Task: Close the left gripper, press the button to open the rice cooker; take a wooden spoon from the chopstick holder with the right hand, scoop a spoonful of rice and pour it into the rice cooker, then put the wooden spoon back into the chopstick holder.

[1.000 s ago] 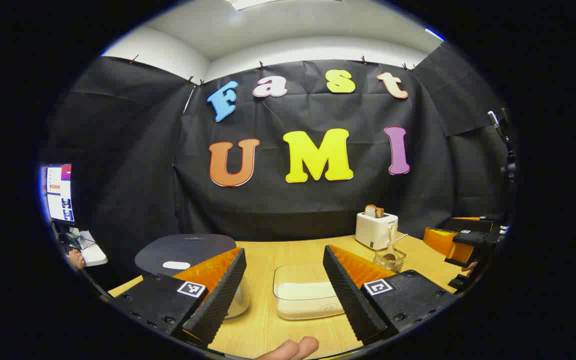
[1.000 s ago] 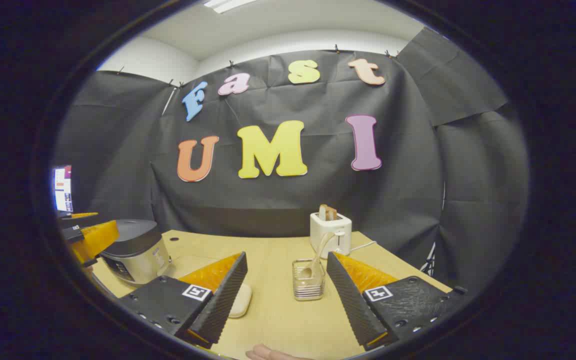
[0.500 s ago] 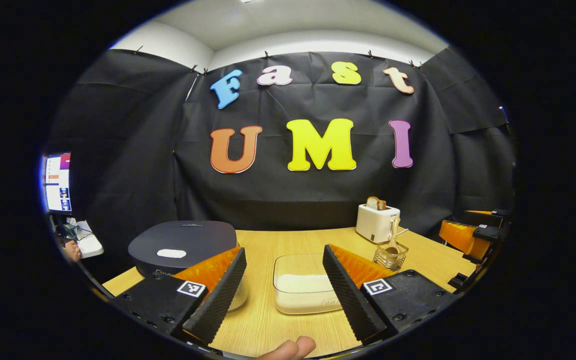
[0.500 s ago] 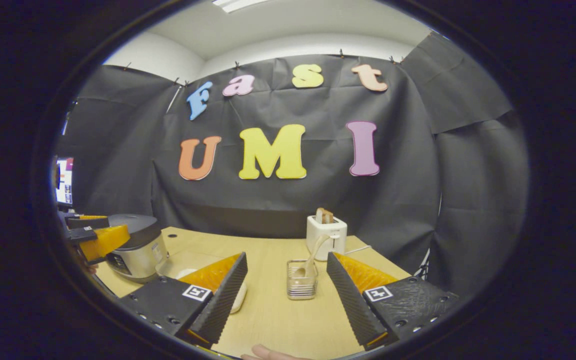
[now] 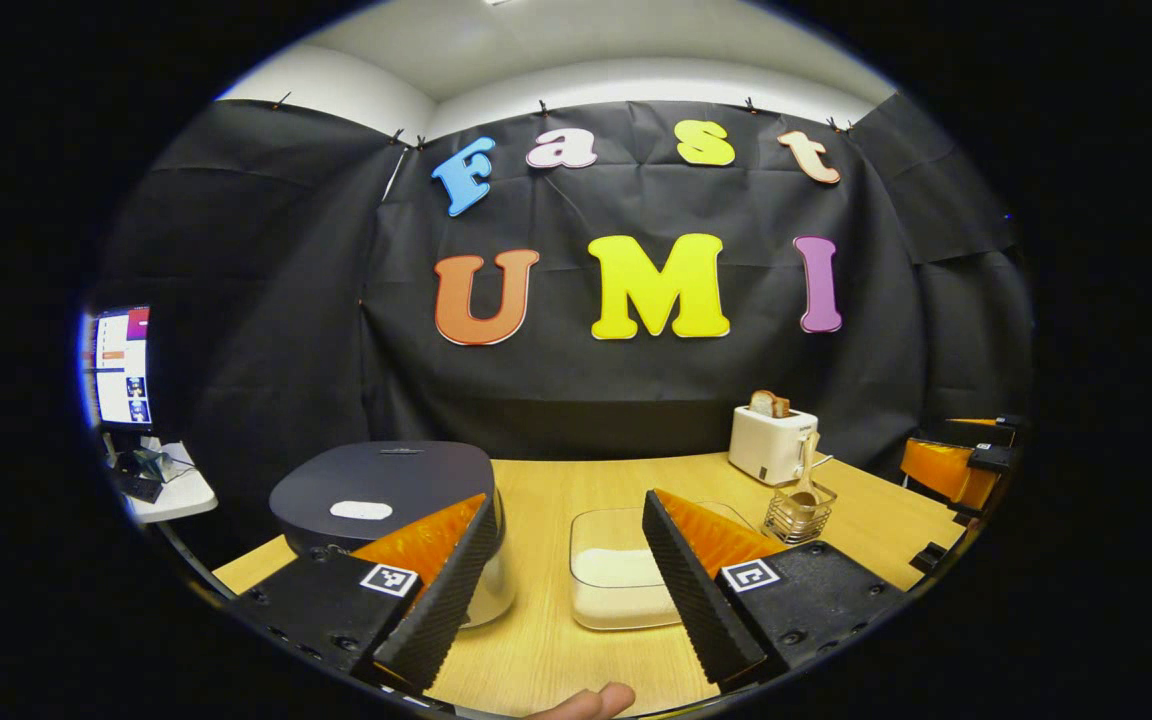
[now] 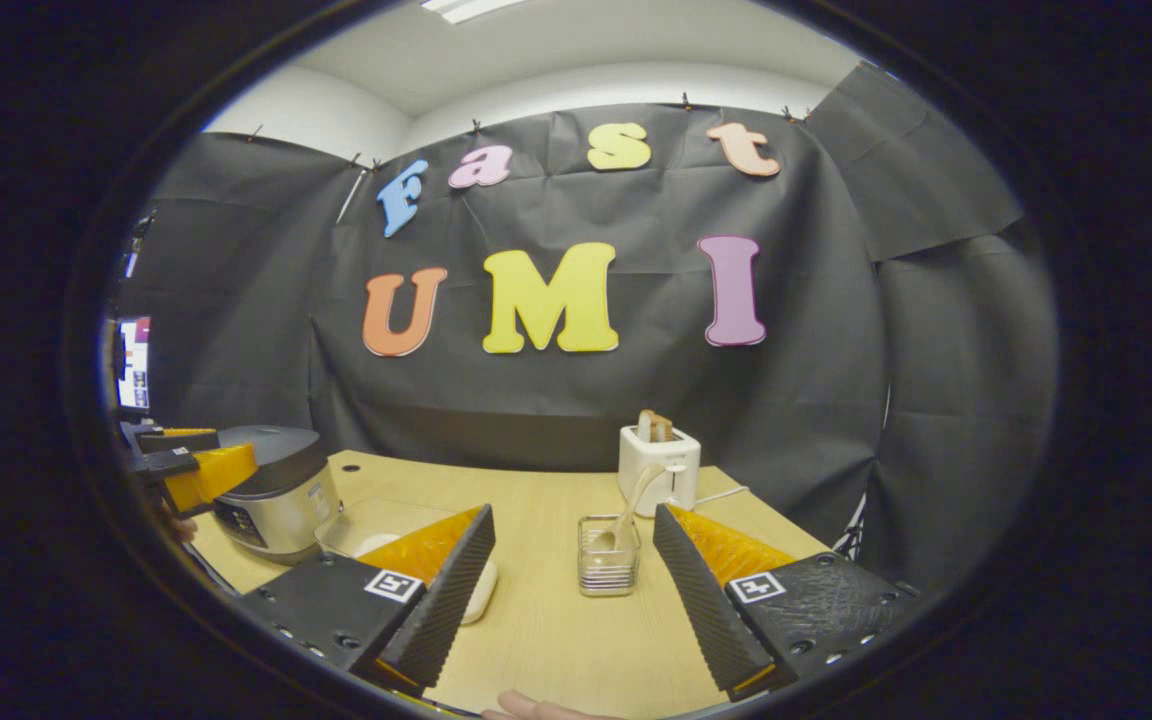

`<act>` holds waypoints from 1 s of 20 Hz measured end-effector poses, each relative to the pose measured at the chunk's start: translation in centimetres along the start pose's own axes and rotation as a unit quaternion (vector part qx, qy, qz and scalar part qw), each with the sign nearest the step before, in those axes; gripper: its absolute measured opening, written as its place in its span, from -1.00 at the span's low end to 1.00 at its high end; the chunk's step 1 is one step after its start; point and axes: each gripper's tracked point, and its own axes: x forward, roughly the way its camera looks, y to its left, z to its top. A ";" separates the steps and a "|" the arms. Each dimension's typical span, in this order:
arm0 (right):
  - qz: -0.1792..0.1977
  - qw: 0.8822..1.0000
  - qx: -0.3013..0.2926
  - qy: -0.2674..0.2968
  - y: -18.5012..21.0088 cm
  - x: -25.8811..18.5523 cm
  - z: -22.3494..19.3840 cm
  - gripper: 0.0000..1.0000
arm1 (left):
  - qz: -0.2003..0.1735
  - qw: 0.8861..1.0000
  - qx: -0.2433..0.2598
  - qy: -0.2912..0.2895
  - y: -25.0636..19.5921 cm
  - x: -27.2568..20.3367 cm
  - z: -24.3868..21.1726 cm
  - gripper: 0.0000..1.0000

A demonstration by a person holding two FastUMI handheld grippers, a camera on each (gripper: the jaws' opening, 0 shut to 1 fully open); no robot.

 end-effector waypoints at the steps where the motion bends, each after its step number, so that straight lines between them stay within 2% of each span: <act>1: -0.004 1.000 0.003 -0.001 -0.3 0.0 0.1 0.91 | 0.017 1.000 0.003 -0.003 1.3 0.2 0.2 0.90; 2: -0.007 1.000 0.007 -0.001 -0.6 0.1 0.1 0.91 | 0.031 1.000 0.002 -0.003 2.6 0.3 0.4 0.82; 6: -0.009 1.000 0.020 0.007 -1.1 0.5 -0.2 0.90 | 0.081 0.997 -0.010 0.009 8.0 0.7 0.0 0.73; 9: -0.014 1.000 0.023 0.013 -1.5 0.9 -0.4 0.89 | 0.080 0.996 -0.020 0.042 9.4 1.2 -1.2 0.42; 11: -0.014 0.999 0.025 0.018 -1.7 1.1 -0.6 0.89 | 0.077 0.995 -0.020 0.061 10.1 1.5 -1.3 0.02; 13: -0.011 0.999 0.031 0.021 -1.6 1.2 -0.7 0.89 | 0.076 0.994 -0.017 0.077 10.9 1.8 -1.3 -0.61; 14: -0.009 0.999 0.034 0.021 -1.7 1.1 -0.6 0.89 | 0.074 0.993 -0.019 0.089 11.2 1.9 -1.4 -0.72; 16: -0.009 0.999 0.039 0.021 -2.0 1.0 -0.4 0.89 | 0.082 0.990 -0.025 0.115 12.5 1.9 -2.1 -0.83; 17: -0.010 0.999 0.041 0.018 -2.3 0.9 -0.2 0.89 | 0.084 0.988 -0.028 0.129 13.0 2.0 -2.7 -0.94; 20: -0.015 0.999 0.049 0.012 -2.9 0.9 0.2 0.86 | 0.085 0.984 -0.033 0.155 13.8 2.4 -3.1 -0.94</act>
